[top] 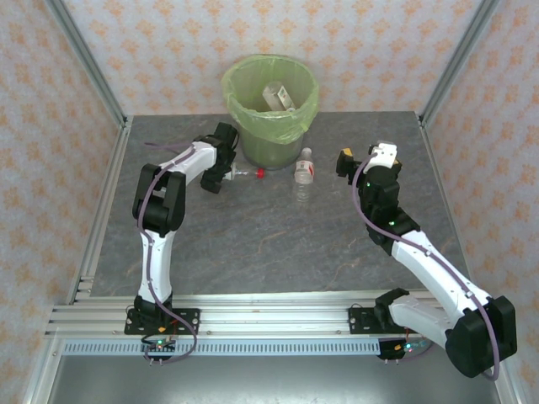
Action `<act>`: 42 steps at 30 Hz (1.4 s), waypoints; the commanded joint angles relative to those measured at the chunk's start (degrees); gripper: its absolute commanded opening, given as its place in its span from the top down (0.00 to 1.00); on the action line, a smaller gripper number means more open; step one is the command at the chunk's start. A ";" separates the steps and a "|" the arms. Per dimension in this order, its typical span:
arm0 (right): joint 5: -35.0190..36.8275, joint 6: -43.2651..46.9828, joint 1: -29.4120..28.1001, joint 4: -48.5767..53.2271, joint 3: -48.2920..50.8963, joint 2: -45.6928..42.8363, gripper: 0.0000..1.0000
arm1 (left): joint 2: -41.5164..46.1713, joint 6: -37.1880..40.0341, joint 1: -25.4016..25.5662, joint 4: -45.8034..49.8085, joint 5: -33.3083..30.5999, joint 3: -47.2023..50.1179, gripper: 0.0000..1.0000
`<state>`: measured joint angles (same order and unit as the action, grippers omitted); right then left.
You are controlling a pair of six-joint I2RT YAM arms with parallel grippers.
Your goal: Put the plastic bottles in the bin
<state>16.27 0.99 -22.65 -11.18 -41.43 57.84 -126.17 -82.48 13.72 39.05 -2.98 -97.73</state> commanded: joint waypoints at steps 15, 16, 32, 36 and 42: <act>0.87 0.18 0.39 0.72 0.21 -0.17 0.01 | 10.14 28.90 -0.79 -6.76 -6.38 14.90 0.09; 1.30 0.02 0.33 0.56 0.25 -0.01 0.01 | 10.86 30.76 -0.84 -7.83 -5.99 16.13 0.10; 2.75 0.43 0.36 -0.16 0.44 1.13 0.01 | 10.44 46.05 -2.44 -9.61 -2.19 18.63 0.20; 2.44 0.26 0.33 -0.25 0.38 1.47 0.01 | 9.33 46.61 -2.05 -9.38 -0.83 17.48 0.23; 2.26 0.53 0.34 -0.12 0.46 1.53 0.01 | 10.23 49.51 -1.59 -10.61 -1.19 17.93 0.30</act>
<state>18.41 1.13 -22.65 -10.48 -41.43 59.20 -115.77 -35.86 11.97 28.93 -3.42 -78.74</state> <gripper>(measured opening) 0.992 0.711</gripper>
